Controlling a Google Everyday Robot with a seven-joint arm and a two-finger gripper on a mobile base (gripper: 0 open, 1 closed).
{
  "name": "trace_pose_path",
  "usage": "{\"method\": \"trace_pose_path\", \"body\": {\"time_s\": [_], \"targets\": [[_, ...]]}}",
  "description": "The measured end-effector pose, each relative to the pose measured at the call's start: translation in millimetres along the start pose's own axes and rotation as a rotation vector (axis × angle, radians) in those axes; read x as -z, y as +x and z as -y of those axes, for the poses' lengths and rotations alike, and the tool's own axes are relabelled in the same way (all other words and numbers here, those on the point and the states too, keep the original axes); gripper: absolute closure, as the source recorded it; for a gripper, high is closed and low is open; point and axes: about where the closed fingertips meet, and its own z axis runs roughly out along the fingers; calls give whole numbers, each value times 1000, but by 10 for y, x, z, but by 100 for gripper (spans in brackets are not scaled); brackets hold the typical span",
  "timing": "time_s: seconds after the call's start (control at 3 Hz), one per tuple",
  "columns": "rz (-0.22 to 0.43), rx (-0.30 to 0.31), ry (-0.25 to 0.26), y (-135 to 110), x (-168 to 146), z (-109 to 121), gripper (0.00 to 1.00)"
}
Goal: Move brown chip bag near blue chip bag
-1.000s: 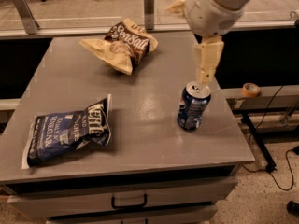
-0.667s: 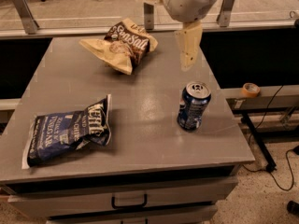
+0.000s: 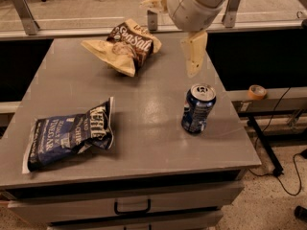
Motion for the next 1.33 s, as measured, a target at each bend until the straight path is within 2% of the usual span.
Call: {"method": "trace_pose_path", "body": {"time_s": [0.33, 0.67, 1.0, 1.33], "targets": [[7, 64, 132, -16, -345, 409, 0], [32, 139, 243, -48, -683, 803, 0], [98, 197, 269, -129, -1139, 933, 0], [137, 214, 273, -106, -1546, 902, 0]]}}
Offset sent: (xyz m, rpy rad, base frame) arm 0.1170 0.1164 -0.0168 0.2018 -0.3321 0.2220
